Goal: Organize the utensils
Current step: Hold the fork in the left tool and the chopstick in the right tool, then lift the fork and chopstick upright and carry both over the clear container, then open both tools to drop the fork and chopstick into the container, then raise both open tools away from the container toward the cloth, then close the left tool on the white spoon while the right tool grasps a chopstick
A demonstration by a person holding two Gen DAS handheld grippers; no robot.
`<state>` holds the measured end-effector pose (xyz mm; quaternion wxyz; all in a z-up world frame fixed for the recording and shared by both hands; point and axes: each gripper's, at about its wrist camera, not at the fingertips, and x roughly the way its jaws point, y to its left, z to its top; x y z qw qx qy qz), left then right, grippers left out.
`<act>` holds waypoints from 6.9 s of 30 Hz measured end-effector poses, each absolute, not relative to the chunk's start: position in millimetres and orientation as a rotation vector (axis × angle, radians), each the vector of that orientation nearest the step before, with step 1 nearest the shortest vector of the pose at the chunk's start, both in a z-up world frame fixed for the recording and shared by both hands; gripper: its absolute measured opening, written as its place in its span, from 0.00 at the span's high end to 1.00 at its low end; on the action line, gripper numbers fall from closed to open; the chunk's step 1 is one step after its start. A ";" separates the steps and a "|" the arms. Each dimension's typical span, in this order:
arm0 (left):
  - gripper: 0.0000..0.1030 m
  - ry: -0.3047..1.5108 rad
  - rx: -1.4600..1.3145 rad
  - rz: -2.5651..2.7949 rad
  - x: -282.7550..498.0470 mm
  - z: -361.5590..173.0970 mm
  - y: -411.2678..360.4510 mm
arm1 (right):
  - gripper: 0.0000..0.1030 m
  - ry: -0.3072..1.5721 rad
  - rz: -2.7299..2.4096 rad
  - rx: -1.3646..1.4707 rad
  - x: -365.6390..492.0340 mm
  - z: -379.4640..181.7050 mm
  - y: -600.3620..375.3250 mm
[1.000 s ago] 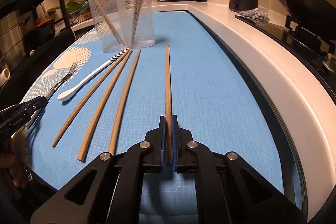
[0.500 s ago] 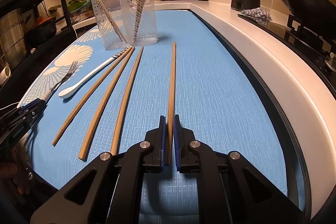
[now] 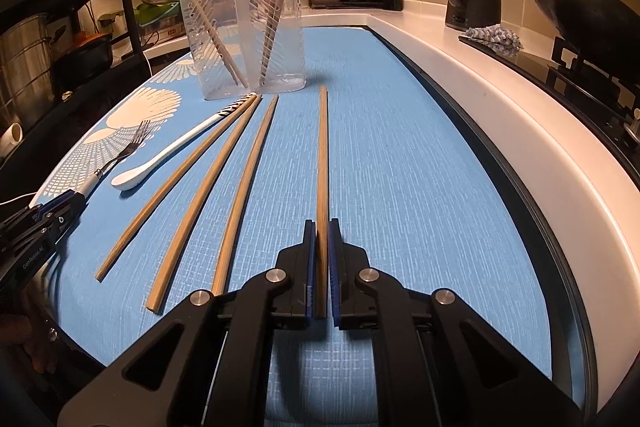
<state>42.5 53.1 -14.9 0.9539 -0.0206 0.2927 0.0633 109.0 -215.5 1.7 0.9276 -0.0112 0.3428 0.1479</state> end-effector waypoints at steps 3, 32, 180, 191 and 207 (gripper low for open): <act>0.83 0.586 -0.040 0.134 41.8 -15.7 51.7 | 0.93 0.689 0.301 -0.031 108.2 1.1 -214.3; 0.84 0.501 -0.031 0.112 27.7 14.0 48.9 | 0.94 0.575 0.305 -0.014 75.4 46.6 -224.5; 0.60 0.715 -0.289 -0.032 103.2 0.2 52.4 | 0.81 0.690 0.348 0.035 85.7 -0.2 -183.8; 0.70 0.775 -0.178 -0.019 106.1 -7.5 31.7 | 0.89 0.674 0.330 -0.010 77.6 1.0 -180.1; 0.92 0.752 -0.193 0.040 70.5 -5.6 47.2 | 0.94 0.679 0.235 -0.006 78.1 2.3 -197.2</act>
